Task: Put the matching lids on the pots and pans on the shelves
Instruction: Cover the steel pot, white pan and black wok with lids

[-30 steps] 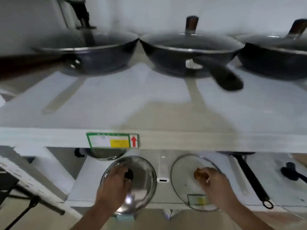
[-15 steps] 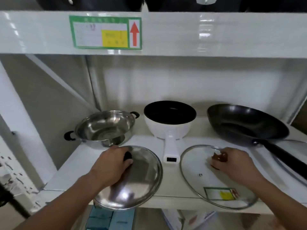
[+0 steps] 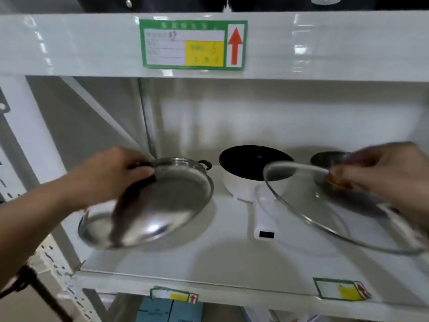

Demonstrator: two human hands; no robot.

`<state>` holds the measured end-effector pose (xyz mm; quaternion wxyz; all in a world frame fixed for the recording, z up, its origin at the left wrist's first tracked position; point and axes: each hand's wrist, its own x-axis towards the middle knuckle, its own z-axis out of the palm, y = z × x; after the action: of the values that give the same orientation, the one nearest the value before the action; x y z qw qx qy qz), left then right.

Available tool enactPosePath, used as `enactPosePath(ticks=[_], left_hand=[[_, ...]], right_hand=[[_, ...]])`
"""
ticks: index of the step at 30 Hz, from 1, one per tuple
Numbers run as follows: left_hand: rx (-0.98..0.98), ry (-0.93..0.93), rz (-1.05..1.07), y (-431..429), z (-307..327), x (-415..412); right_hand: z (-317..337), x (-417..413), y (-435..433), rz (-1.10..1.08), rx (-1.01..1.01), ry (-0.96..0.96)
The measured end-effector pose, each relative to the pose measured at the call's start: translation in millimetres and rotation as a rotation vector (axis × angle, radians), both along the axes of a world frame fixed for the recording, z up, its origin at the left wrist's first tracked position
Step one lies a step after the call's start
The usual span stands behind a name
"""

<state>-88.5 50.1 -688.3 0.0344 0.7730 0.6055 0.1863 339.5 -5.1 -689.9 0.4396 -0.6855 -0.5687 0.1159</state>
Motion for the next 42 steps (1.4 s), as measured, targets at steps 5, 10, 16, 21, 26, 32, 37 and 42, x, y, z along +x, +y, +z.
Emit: enactPosePath(ticks=[5, 10, 16, 21, 26, 32, 37, 42], left_hand=[[0.070, -0.058, 0.134, 93.0, -6.2, -1.1], [0.067, 0.007, 0.229, 163.8, -47.0, 2.5], [0.041, 0.022, 0.239, 194.3, -72.2, 2.3], [0.063, 0.028, 0.239, 200.2, -78.9, 5.6], [0.073, 0.043, 0.225, 201.9, -82.5, 10.6], [0.064, 0.054, 0.212, 198.7, -83.5, 12.0], [0.053, 0.040, 0.221, 199.0, -85.1, 12.2], [0.028, 0.028, 0.216, 202.3, -81.6, 10.0]], right_hand=[[25.0, -47.2, 93.8, 0.050, -0.019, -0.177], [14.1, -63.0, 180.4, -0.012, -0.087, -0.202], [5.2, -68.1, 226.2, -0.044, -0.086, -0.165], [-2.6, -66.9, 242.9, -0.075, -0.061, -0.148], [-10.6, -66.3, 251.7, -0.064, -0.089, -0.144], [-16.9, -65.2, 258.7, -0.061, -0.089, -0.136], [-24.3, -67.5, 259.3, -0.047, -0.112, -0.169], [-34.7, -72.1, 262.8, -0.044, -0.131, -0.193]])
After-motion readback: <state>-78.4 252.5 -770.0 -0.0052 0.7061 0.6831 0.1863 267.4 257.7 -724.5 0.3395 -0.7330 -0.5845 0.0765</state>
